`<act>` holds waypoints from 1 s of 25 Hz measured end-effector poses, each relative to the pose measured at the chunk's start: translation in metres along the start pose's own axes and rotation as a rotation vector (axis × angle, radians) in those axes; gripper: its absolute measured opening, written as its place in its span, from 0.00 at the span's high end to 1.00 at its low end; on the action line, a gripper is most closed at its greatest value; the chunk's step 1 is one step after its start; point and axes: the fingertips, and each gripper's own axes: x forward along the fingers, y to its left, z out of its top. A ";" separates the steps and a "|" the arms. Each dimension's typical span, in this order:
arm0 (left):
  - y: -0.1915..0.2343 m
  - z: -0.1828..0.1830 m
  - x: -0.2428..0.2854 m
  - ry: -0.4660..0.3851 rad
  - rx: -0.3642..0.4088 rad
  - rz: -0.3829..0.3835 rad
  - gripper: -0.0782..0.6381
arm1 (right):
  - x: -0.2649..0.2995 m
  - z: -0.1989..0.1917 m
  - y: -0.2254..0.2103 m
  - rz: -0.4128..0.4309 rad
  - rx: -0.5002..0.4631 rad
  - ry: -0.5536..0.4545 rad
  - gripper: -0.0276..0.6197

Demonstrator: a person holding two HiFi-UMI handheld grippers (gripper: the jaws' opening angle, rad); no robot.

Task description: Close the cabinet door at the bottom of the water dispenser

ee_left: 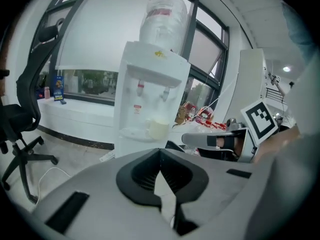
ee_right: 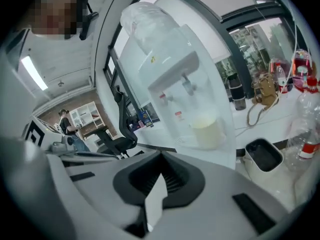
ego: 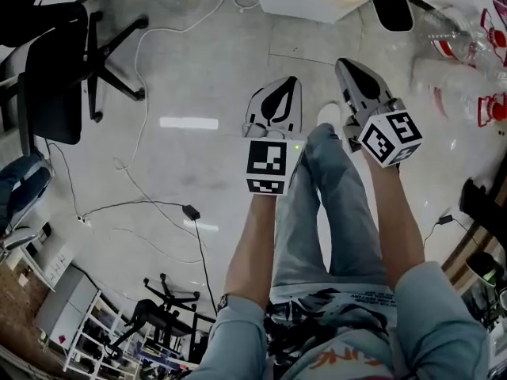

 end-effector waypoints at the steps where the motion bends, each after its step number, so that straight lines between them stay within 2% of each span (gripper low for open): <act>1: 0.002 0.008 -0.014 -0.006 -0.007 0.011 0.88 | -0.007 0.009 0.015 0.000 -0.016 0.002 0.91; 3: 0.008 0.027 -0.040 -0.023 -0.021 0.034 0.88 | -0.016 0.024 0.047 0.004 -0.056 0.014 0.91; 6: 0.014 0.066 -0.086 -0.061 0.011 0.049 0.88 | -0.029 0.050 0.106 0.021 -0.111 0.037 0.91; 9: 0.008 0.117 -0.131 -0.157 -0.006 0.080 0.88 | -0.052 0.101 0.157 0.046 -0.176 0.039 0.91; 12: 0.003 0.167 -0.171 -0.262 -0.031 0.100 0.88 | -0.068 0.156 0.194 0.054 -0.202 -0.027 0.91; 17: -0.008 0.233 -0.228 -0.355 0.001 0.134 0.88 | -0.095 0.215 0.250 0.077 -0.264 -0.102 0.91; 20: -0.003 0.268 -0.257 -0.374 0.042 0.162 0.88 | -0.102 0.258 0.272 0.090 -0.303 -0.152 0.91; 25: -0.004 0.298 -0.292 -0.408 0.055 0.228 0.88 | -0.117 0.312 0.298 0.116 -0.379 -0.206 0.91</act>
